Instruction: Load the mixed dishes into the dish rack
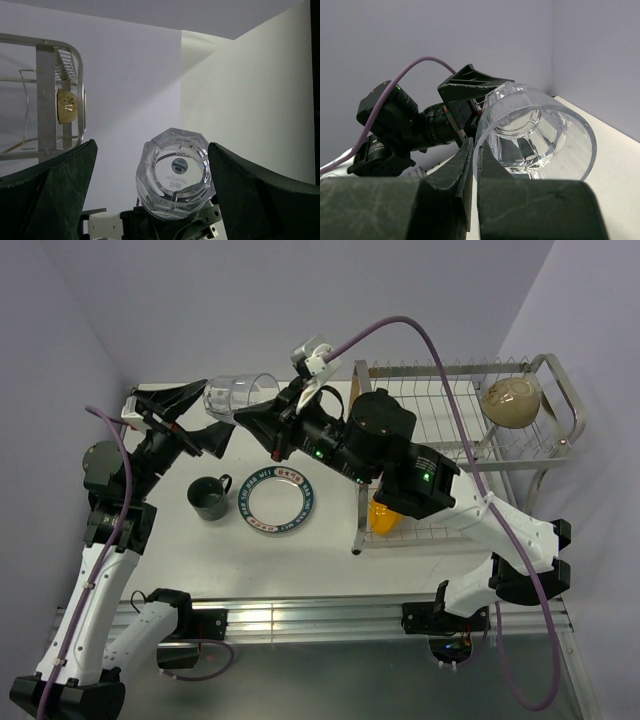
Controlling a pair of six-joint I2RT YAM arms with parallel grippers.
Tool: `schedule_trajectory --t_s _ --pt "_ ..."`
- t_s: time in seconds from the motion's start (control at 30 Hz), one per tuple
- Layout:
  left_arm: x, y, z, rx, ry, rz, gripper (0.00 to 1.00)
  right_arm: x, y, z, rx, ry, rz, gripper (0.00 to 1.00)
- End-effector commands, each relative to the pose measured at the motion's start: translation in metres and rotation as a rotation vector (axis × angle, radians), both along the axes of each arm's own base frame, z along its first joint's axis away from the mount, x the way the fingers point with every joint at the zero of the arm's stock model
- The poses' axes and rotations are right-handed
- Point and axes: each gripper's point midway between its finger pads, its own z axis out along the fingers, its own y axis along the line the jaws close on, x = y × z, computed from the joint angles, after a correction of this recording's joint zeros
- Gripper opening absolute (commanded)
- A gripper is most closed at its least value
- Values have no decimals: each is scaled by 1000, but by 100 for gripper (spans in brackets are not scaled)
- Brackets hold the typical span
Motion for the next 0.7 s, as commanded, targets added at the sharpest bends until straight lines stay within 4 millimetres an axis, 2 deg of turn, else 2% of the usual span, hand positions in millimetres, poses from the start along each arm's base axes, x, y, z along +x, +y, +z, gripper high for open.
schedule_trajectory --t_s 0.0,0.1,0.23,0.33,0.47,0.67 --pt "-13 2 27 -122 -10 -62 99 -2 4 33 82 -57 9 0" --pt "-16 5 33 -149 -22 -54 99 0 10 27 70 -59 11 0" --pt "-17 11 33 -207 -18 -42 99 -1 7 23 81 -57 9 0" --pt "-19 15 34 -248 -27 -41 99 0 10 9 62 -44 7 0" --pt "-17 16 35 -265 -31 -44 99 -1 9 3 63 -35 16 0" --pt "-20 17 46 -296 -51 -62 99 -1 7 -18 47 -26 7 0"
